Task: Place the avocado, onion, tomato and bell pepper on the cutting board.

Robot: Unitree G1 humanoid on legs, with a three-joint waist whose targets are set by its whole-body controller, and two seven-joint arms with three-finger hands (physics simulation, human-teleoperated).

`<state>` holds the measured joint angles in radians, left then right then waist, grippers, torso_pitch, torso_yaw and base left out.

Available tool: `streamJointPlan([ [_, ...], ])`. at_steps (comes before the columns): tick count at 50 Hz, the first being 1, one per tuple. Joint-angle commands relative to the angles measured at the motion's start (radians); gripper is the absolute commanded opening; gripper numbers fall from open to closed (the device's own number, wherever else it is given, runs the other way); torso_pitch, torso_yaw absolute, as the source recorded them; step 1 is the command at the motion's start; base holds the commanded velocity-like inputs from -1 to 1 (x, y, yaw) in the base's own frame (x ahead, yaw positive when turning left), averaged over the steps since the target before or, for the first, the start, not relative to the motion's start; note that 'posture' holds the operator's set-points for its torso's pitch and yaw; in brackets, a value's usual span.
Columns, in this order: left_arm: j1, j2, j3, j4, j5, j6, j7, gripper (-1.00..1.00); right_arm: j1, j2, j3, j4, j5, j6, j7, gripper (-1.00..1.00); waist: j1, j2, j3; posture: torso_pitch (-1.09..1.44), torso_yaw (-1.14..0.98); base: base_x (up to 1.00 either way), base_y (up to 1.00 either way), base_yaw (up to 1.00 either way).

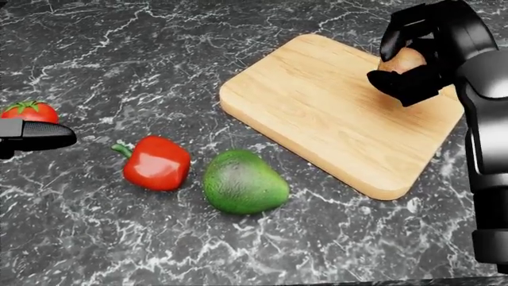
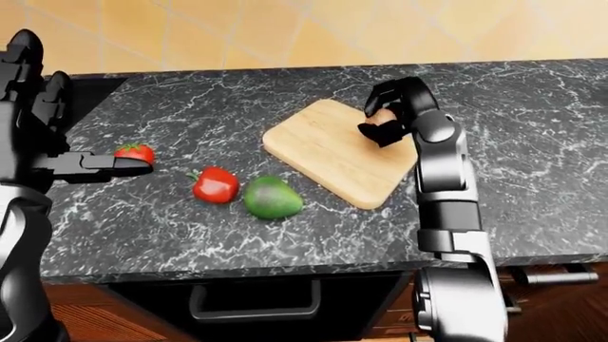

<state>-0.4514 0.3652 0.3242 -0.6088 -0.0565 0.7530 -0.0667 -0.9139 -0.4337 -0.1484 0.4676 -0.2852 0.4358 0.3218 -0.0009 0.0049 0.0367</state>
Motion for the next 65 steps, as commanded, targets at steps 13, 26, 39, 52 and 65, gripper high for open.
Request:
streamJointPlan([
  [13, -0.012, 0.006, 0.010, -0.024, 0.008, -0.041, 0.005, 1.00, -0.023, -0.025, -0.020, -0.087, -0.003, 0.001, -0.001, -0.52, 0.001, -0.003, -0.029, 0.00, 0.00, 0.00, 0.00, 0.00],
  [26, -0.029, 0.009, 0.003, -0.015, 0.012, -0.037, 0.004, 1.00, -0.015, -0.037, -0.028, -0.113, -0.006, 0.022, 0.006, -0.35, 0.002, -0.003, -0.031, 0.00, 0.00, 0.00, 0.00, 0.00],
  [39, -0.034, 0.013, 0.004, -0.023, 0.011, -0.026, 0.002, 1.00, 0.016, -0.040, -0.035, -0.159, -0.011, 0.050, 0.014, 0.22, 0.002, -0.005, -0.032, 0.00, 0.00, 0.00, 0.00, 0.00],
  [52, -0.016, 0.012, 0.013, -0.027, 0.006, -0.035, 0.004, 1.00, 0.024, -0.033, -0.030, -0.171, -0.015, 0.056, 0.018, 0.50, 0.001, -0.006, -0.033, 0.00, 0.00, 0.00, 0.00, 0.00],
  [65, -0.014, 0.009, 0.006, -0.018, 0.012, -0.044, 0.002, 1.00, -0.060, -0.065, 0.013, -0.398, -0.153, 0.230, 0.196, 1.00, 0.003, -0.004, -0.027, 0.00, 0.00, 0.00, 0.00, 0.00],
])
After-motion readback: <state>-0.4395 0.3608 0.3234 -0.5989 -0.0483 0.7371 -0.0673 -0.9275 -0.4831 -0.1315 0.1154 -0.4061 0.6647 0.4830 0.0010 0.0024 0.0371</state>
